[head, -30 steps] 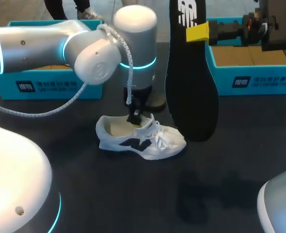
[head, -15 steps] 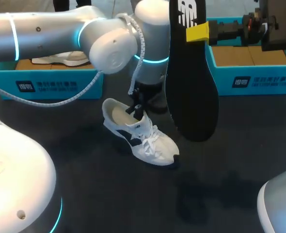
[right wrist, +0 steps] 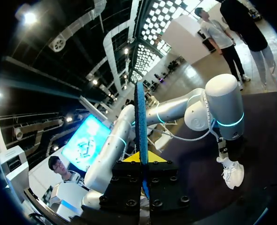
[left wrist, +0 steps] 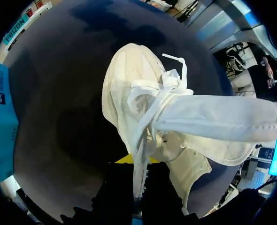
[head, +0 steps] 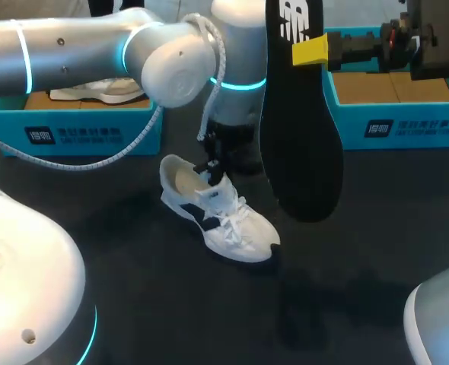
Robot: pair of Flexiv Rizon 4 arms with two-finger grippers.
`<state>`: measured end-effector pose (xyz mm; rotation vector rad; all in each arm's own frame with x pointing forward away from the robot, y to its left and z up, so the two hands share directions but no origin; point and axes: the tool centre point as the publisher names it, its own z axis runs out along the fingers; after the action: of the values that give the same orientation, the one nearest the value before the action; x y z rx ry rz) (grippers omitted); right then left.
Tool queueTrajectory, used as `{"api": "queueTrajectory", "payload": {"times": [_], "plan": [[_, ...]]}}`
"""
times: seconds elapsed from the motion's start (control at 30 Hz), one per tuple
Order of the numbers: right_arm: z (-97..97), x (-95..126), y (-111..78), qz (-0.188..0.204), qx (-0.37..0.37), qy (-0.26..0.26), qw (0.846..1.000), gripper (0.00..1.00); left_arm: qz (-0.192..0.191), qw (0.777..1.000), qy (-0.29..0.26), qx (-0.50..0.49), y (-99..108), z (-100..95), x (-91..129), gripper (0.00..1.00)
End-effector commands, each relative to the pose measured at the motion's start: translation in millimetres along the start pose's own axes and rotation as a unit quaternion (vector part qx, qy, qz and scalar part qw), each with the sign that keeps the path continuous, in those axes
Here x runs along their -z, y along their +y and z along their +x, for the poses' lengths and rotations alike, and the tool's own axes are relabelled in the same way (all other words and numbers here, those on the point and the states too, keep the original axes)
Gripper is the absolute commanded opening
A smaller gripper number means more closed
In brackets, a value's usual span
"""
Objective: Take the shoe out of the shoebox, open the shoe tongue, remove and reinsert the insole, then place the shoe into the shoebox
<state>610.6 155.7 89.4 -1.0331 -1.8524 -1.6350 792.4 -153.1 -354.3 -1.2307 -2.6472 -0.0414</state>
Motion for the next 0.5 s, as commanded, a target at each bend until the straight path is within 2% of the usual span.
{"api": "queueTrajectory", "payload": {"times": [0.03,0.1,0.3,0.5], "plan": [[-0.3,-4.3,3.5,0.002,0.000,0.000,1.000,0.00,0.040,0.988,0.098,-0.114,6.1,-13.7,8.4,0.00],[-0.3,-4.3,3.5,0.002,0.000,0.000,1.000,0.00,0.042,0.976,0.140,-0.161,4.7,-18.3,10.4,0.00],[-0.3,-4.3,3.5,0.002,0.000,0.000,1.000,0.00,-0.016,0.945,0.212,-0.248,-7.2,-29.5,10.9,0.00],[-0.3,-4.3,3.5,0.002,0.000,0.000,1.000,0.00,-0.073,0.933,0.214,-0.280,-17.2,-38.8,13.5,0.00]]}}
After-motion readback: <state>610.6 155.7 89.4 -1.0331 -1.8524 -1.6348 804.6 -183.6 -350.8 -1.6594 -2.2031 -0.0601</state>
